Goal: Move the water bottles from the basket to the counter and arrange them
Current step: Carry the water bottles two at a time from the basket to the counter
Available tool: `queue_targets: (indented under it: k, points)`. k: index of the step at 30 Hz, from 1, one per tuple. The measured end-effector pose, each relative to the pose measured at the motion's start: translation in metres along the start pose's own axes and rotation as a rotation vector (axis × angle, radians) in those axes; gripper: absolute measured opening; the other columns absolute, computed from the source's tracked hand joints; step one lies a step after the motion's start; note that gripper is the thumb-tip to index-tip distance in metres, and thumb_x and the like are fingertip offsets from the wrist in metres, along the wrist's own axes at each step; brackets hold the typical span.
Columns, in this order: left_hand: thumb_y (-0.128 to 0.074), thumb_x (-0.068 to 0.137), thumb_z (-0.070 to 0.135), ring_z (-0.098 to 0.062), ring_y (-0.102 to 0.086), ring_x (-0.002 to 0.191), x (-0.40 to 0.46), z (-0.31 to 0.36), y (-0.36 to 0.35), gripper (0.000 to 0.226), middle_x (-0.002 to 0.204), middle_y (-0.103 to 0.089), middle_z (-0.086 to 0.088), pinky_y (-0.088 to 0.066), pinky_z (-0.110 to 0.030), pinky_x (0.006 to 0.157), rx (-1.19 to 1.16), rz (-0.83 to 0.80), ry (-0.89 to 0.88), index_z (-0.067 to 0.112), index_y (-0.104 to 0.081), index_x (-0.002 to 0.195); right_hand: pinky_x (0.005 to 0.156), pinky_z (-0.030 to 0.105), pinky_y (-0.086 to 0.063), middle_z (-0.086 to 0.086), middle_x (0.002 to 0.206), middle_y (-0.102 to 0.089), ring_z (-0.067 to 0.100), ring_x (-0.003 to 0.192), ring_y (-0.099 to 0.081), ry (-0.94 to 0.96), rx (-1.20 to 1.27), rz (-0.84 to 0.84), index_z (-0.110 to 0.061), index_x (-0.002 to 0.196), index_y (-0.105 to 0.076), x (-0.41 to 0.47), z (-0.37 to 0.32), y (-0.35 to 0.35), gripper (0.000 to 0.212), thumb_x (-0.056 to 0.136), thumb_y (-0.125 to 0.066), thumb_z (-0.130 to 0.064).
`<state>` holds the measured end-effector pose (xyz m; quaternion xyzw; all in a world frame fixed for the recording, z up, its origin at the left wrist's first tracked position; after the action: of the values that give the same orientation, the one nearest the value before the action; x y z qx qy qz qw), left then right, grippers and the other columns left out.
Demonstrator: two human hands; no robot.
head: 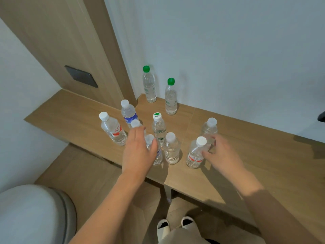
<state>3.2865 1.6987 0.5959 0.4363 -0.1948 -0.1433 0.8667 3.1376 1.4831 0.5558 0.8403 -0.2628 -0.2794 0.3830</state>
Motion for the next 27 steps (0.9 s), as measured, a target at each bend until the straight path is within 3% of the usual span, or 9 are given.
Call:
queue_targets:
  k: [6,11,16,23,27]
  points:
    - [-0.064,0.089,0.021,-0.022,-0.050,0.120,-0.007,0.072,-0.021,0.039,0.125,-0.056,-0.011,-0.037,-0.026,0.102,-0.063,0.026,-0.390,0.004,-0.057,0.123,0.110,0.040,-0.037,0.000,0.149,-0.042,0.020,0.138,-0.039,-0.056,-0.026,0.229,-0.019,0.147,-0.038,-0.048,0.020,0.041,0.062,0.091,-0.062,-0.029]
    - [-0.063,0.088,0.015,-0.023,-0.051,0.114,-0.047,0.154,-0.054,0.036,0.123,-0.056,-0.013,-0.040,-0.030,0.099,-0.147,-0.078,-0.614,0.001,-0.058,0.121,0.113,0.033,-0.030,-0.004,0.152,-0.039,0.015,0.140,-0.036,-0.138,-0.010,0.328,-0.023,0.149,-0.035,-0.110,0.067,0.075,0.062,0.094,-0.061,-0.031]
    - [-0.059,0.091,0.019,-0.023,-0.052,0.117,-0.114,0.229,-0.084,0.036,0.126,-0.055,-0.011,-0.038,-0.030,0.102,-0.118,-0.187,-0.783,0.004,-0.057,0.124,0.113,0.037,-0.034,-0.003,0.153,-0.037,0.016,0.140,-0.035,-0.252,0.064,0.425,-0.024,0.150,-0.032,-0.180,0.139,0.114,0.063,0.094,-0.060,-0.033]
    - [-0.056,0.094,0.028,-0.022,-0.052,0.119,-0.272,0.389,-0.132,0.042,0.129,-0.056,-0.009,-0.042,-0.033,0.104,-0.134,-0.289,-1.049,0.008,-0.053,0.131,0.109,0.032,-0.036,0.001,0.145,-0.046,0.018,0.133,-0.043,-0.473,0.050,0.595,-0.020,0.148,-0.037,-0.337,0.290,0.181,0.060,0.094,-0.059,-0.032]
    - [-0.057,0.094,0.029,-0.023,-0.053,0.116,-0.391,0.483,-0.160,0.044,0.128,-0.055,-0.010,-0.042,-0.032,0.101,-0.205,-0.362,-1.232,0.007,-0.053,0.132,0.108,0.037,-0.041,0.004,0.139,-0.050,0.021,0.127,-0.048,-0.631,0.059,0.718,-0.018,0.143,-0.043,-0.439,0.379,0.215,0.058,0.090,-0.060,-0.033]
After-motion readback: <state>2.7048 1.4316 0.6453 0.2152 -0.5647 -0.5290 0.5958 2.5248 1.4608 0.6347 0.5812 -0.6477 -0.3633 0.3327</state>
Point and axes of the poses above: each hand's wrist, its own x-axis towards the middle knuckle, its own y-axis out of the back of the hand, z = x × y, the point moved 7 cm from there along x, towards the middle knuckle
